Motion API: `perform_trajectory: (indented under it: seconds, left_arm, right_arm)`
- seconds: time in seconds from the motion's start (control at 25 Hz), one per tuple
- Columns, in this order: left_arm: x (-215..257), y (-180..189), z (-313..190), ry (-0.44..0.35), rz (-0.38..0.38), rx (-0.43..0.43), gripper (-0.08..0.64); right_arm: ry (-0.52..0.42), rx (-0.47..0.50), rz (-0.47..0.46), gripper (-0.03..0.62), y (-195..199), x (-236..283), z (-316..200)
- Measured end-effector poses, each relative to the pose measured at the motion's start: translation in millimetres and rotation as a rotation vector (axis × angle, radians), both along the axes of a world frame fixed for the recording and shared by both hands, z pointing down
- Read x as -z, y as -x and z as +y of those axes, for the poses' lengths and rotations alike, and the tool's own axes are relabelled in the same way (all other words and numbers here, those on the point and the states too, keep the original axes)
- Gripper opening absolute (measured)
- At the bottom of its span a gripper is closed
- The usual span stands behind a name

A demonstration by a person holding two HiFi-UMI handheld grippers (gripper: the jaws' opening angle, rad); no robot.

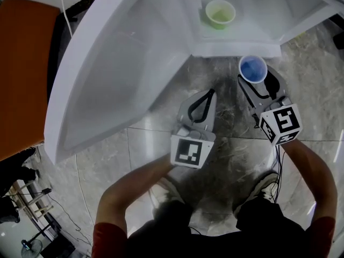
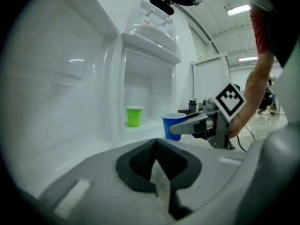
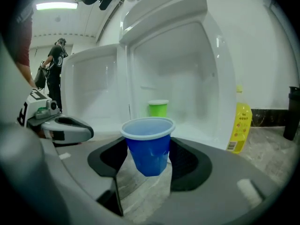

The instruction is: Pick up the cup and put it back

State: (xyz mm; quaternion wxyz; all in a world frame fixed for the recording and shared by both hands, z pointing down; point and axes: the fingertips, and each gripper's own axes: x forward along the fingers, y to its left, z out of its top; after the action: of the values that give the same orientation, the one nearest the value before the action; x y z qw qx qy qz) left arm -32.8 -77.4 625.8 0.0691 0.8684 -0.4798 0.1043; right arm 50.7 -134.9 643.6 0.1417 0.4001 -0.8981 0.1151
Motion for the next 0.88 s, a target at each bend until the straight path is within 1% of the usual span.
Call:
perform_trajectory:
  seconds: [0.16, 0.28, 0.44, 0.64, 0.88]
  left_arm:
    - [3, -1, -6, -0.002, 0.015, 0.003, 0.0]
    - [3, -3, -9, -0.013, 0.005, -0.011, 0.0]
    - [2, -4, -10, -0.009, 0.018, -0.008, 0.0]
    - [2, -2, -13, 0.003, 0.035, 0.005, 0.0]
    - [4, -3, -15, 0.005, 0.034, 0.004, 0.0]
  right_arm:
    - [-0.036, -0.054, -0.017, 0.278, -5, 15, -28]
    - [-0.064, -0.087, -0.025, 0.278, -7, 25, -47]
    - [-0.106, -0.104, -0.009, 0.278, -6, 34, -68]
    - [-0.139, -0.156, -0.007, 0.278, -9, 44, -95]
    - [-0.119, -0.231, -0.009, 0.278, -10, 37, -125]
